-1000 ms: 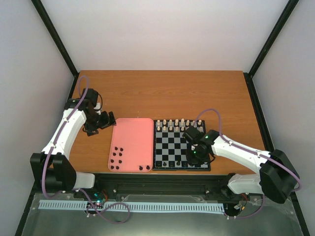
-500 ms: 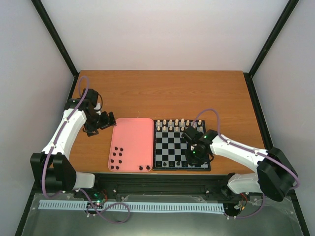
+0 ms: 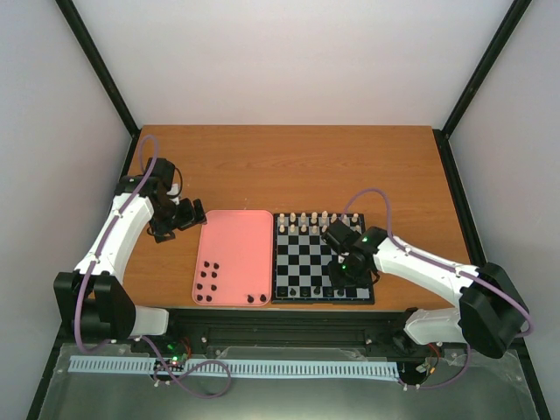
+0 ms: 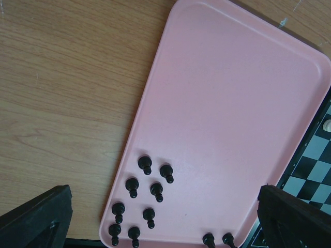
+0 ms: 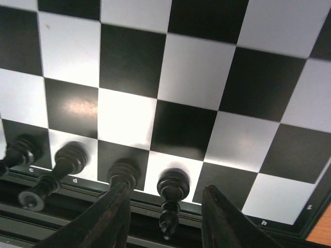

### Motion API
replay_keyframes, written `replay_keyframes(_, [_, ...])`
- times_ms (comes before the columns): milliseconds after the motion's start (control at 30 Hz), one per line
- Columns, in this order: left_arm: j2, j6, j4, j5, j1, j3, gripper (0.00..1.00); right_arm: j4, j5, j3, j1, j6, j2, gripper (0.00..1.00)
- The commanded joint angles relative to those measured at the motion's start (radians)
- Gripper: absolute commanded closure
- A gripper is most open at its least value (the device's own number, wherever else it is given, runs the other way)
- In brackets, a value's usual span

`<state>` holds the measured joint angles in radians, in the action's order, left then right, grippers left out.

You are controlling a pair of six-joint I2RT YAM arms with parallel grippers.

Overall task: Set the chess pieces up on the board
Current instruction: Place the chess piece on the chessboard, then pick up the chess piece from the storage box.

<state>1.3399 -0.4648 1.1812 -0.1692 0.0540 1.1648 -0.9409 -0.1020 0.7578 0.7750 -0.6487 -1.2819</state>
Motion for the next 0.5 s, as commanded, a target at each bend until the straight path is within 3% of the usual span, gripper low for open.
replay_keyframes(0, [-0.001,0.012,-0.012,-0.007,-0.005,0.006,0.00,-0.054,0.084,0.083,0.007,-0.011,0.030,0.57])
replay_keyframes(300, [0.011,0.014,-0.009,-0.012,-0.004,0.019,0.00,-0.067,0.160,0.270,0.007,0.016,-0.039,0.47])
replay_keyframes(467, [0.002,0.014,0.001,-0.026,-0.004,0.043,0.00,-0.054,0.176,0.456,0.052,0.064,-0.144,0.44])
